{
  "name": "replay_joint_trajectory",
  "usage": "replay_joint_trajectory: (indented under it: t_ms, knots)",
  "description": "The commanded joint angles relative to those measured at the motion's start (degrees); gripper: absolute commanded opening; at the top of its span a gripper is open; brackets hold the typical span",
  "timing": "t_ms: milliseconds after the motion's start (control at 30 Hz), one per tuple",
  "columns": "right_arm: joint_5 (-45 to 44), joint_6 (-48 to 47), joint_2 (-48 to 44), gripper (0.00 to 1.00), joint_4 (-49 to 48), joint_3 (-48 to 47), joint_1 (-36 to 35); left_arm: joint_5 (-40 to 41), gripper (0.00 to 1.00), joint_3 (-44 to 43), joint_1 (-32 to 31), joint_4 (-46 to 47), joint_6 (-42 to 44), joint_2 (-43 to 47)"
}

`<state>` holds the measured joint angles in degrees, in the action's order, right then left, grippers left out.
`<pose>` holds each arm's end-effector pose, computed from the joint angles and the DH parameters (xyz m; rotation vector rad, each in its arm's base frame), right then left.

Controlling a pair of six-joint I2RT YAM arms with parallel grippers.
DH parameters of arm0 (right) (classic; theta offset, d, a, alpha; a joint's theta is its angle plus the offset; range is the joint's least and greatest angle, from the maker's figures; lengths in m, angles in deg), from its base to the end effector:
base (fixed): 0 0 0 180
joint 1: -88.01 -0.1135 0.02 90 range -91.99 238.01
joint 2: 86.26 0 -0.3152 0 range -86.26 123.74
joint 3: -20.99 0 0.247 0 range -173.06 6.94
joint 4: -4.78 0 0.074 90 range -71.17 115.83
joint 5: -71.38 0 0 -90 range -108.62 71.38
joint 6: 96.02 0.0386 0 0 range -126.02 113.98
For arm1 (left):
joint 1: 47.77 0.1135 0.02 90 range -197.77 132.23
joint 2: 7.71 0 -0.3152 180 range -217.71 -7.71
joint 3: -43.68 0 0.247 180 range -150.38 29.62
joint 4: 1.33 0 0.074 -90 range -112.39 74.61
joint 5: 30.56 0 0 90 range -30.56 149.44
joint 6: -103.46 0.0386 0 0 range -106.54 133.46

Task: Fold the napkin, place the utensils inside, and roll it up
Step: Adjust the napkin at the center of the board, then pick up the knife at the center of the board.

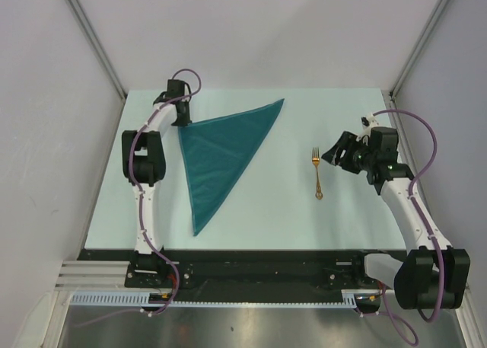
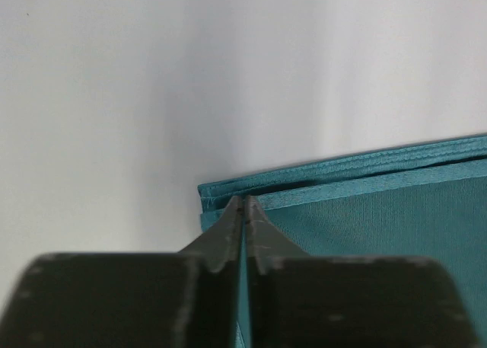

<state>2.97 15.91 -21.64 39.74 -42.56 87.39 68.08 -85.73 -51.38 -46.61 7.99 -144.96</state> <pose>0.2206 0.0166 0.3290 0.1977 2.2114 0.6332 0.5627 -0.0297 0.2040 -0.1030 2.4849 0.1216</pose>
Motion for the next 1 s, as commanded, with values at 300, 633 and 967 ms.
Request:
replay_joint_trajectory:
  t_ms: [300,633,967]
  knots:
    - [-13.8,-4.2,10.6,0.64,2.4,-0.4,-5.6,0.5,0.87,-2.2,0.1,-2.4,-2.3,10.2]
    - [-19.0,-3.8,27.8,0.52,0.1,-6.0,-11.9,-7.5,0.92,22.2,-3.5,3.2,-5.9,38.3]
    - [-25.5,-4.3,35.8,0.49,2.2,-12.1,-13.4,-16.7,0.89,41.4,-5.6,7.8,-8.6,52.9]
